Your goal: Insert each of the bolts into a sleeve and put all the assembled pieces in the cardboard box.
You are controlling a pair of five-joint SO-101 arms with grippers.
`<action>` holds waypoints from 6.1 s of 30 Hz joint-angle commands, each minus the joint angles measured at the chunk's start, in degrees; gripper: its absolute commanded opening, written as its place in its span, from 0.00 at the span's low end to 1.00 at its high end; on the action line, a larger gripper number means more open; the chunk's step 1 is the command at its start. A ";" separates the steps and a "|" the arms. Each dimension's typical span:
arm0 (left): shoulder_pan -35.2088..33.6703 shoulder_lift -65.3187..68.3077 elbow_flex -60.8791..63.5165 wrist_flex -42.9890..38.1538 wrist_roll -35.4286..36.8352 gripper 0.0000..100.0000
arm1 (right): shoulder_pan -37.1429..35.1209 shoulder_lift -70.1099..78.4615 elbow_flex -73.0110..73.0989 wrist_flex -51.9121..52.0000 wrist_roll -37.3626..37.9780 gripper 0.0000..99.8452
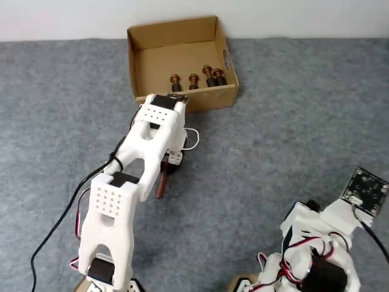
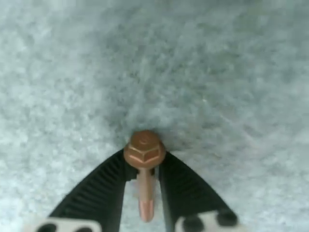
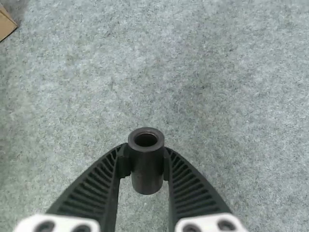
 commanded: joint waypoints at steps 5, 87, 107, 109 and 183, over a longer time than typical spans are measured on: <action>1.05 -23.65 7.96 3.16 0.53 0.00 | -0.40 -0.22 -0.26 -1.10 5.19 0.01; 17.67 -130.55 74.95 -42.20 6.68 0.00 | -64.92 0.22 10.73 -42.42 15.21 0.01; 25.41 -130.46 81.63 -34.11 6.86 0.01 | -64.84 -0.13 10.73 -42.42 15.47 0.01; 27.16 -130.37 85.32 -34.29 6.86 0.01 | -64.84 -0.13 10.73 -42.42 15.47 0.01; -16.00 -130.64 120.84 -48.35 -18.11 0.01 | -35.03 89.45 -67.34 -42.59 -1.32 0.01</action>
